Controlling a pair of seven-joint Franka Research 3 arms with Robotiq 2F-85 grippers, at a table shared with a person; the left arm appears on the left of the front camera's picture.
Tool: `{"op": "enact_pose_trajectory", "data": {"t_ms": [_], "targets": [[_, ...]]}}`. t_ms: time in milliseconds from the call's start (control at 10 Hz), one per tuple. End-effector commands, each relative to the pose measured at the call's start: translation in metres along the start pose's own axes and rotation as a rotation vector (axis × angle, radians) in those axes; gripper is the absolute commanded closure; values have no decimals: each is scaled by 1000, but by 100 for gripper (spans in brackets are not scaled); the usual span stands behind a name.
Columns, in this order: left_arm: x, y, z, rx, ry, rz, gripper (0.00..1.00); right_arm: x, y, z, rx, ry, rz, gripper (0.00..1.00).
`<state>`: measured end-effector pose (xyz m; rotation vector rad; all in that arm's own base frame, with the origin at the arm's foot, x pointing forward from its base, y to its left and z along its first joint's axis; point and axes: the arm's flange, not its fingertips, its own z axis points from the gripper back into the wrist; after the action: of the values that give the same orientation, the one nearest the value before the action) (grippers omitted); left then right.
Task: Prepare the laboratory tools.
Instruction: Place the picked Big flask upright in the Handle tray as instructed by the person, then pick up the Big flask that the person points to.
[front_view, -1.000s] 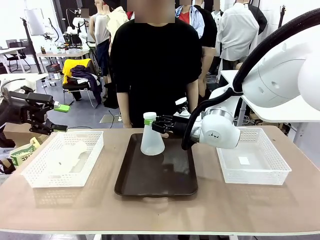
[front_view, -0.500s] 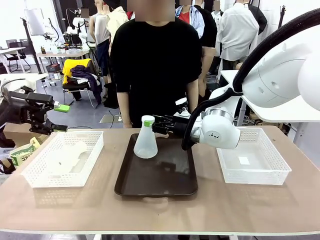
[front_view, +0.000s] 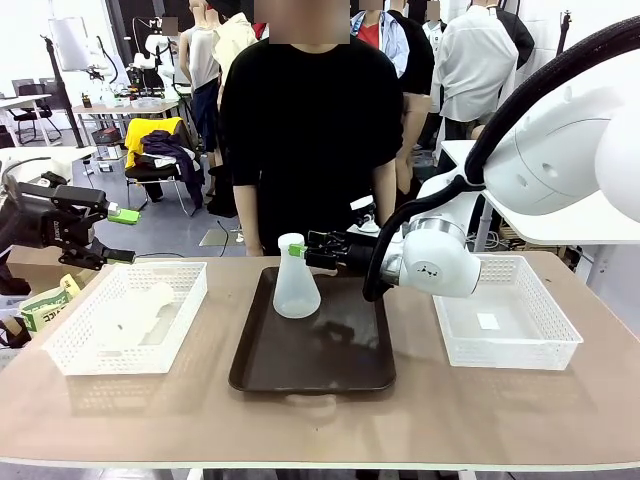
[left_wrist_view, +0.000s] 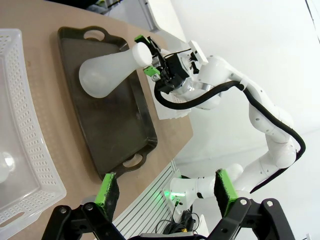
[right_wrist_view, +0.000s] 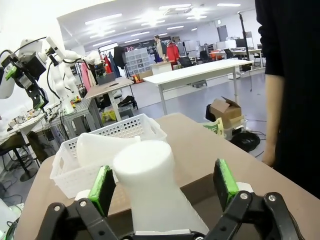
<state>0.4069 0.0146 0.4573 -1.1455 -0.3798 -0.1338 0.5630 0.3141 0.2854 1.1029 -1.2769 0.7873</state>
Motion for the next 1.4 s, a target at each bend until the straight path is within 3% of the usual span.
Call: {"op": "enact_pose_trajectory", "data": {"t_ms": [0, 300, 400, 1100, 1300], "targets": [[1, -1, 1, -17, -10, 3, 0, 4, 3, 2, 13, 44, -26, 0], [1, -1, 1, -17, -10, 3, 0, 7, 1, 1, 57, 84, -95, 0], [1, -1, 1, -17, -10, 3, 0, 0, 1, 0, 27, 28, -36, 0], [1, -1, 1, -17, -10, 3, 0, 0, 1, 0, 27, 28, -36, 0], [1, -1, 1, -17, -10, 3, 0, 14, 6, 12, -2, 109, -41, 0]]}}
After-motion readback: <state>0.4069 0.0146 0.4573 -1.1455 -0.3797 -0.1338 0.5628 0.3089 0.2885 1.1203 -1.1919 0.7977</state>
